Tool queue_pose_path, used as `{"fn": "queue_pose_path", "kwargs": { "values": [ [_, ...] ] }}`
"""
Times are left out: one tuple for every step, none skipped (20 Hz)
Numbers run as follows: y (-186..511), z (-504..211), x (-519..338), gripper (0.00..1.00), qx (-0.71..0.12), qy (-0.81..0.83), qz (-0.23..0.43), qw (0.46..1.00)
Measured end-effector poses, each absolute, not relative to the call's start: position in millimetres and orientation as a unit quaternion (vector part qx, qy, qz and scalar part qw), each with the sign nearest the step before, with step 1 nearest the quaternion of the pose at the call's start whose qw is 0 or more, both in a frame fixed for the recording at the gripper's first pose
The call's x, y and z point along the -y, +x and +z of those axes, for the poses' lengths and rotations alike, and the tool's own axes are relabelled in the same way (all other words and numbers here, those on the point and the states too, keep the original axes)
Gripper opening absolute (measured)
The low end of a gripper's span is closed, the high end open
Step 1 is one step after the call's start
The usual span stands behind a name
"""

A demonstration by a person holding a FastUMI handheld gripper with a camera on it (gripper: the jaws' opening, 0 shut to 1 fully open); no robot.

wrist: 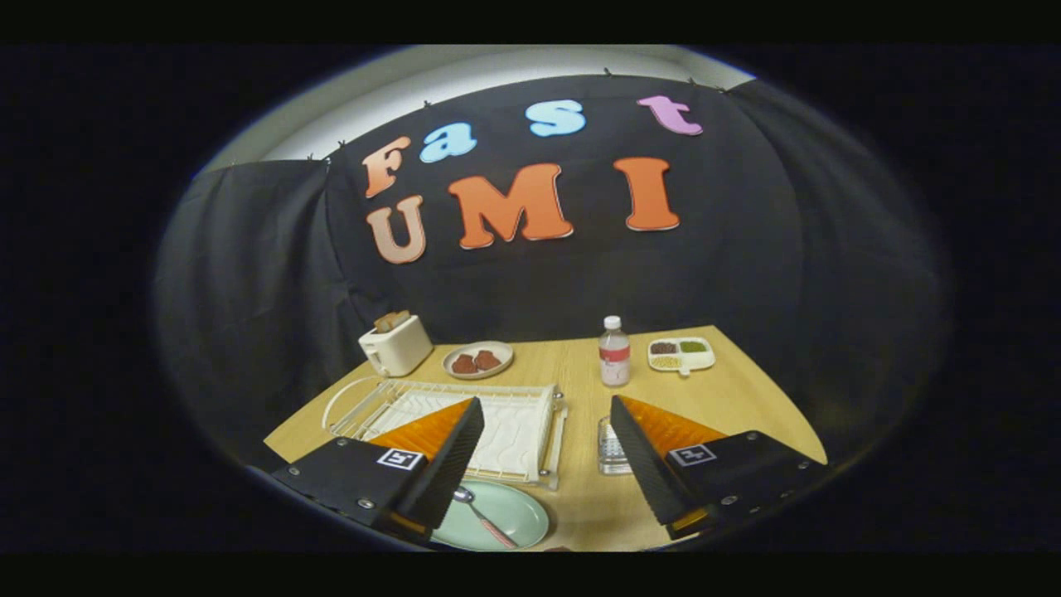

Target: Take the plate from the dish rack, then take the spoon from the basket and place it into the plate.

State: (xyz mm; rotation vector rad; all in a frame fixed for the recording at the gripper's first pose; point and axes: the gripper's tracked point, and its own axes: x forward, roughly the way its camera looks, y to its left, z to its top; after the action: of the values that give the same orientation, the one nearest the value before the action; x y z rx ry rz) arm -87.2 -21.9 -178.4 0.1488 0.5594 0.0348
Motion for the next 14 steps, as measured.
{"fn": "queue_pose_path", "kwargs": {
  "values": [
    [-80.9,-166.0,24.6,0.93,-0.258,0.069,0.015,0.963],
    [-75.6,-154.9,25.6,0.93,-0.242,0.063,0.013,0.968],
    [-71.7,-145.2,27.2,0.94,-0.231,0.056,0.011,0.971],
    [-67.5,-134.2,29.3,0.95,-0.218,0.050,0.009,0.975],
    [-62.4,-121.7,30.1,0.96,-0.201,0.045,0.006,0.979],
    [-57.6,-106.4,30.4,0.96,-0.181,0.042,0.006,0.983],
    [-54.2,-93.8,29.6,0.96,-0.162,0.038,0.005,0.986],
    [-50.2,-83.4,29.4,0.96,-0.147,0.033,0.004,0.989],
    [-46.6,-74.4,28.7,0.96,-0.135,0.026,0.003,0.990],
    [-43.8,-67.1,28.0,0.96,-0.126,0.019,0.003,0.992],
    [-41.4,-59.0,27.3,0.96,-0.117,0.013,0.003,0.993],
    [-39.3,-52.2,27.5,0.96,-0.109,0.008,0.001,0.994],
    [-37.2,-47.6,26.8,0.96,-0.104,0.004,0.000,0.995],
    [-35.7,-42.6,25.8,0.96,-0.100,0.003,-0.001,0.995]
  ]
}}
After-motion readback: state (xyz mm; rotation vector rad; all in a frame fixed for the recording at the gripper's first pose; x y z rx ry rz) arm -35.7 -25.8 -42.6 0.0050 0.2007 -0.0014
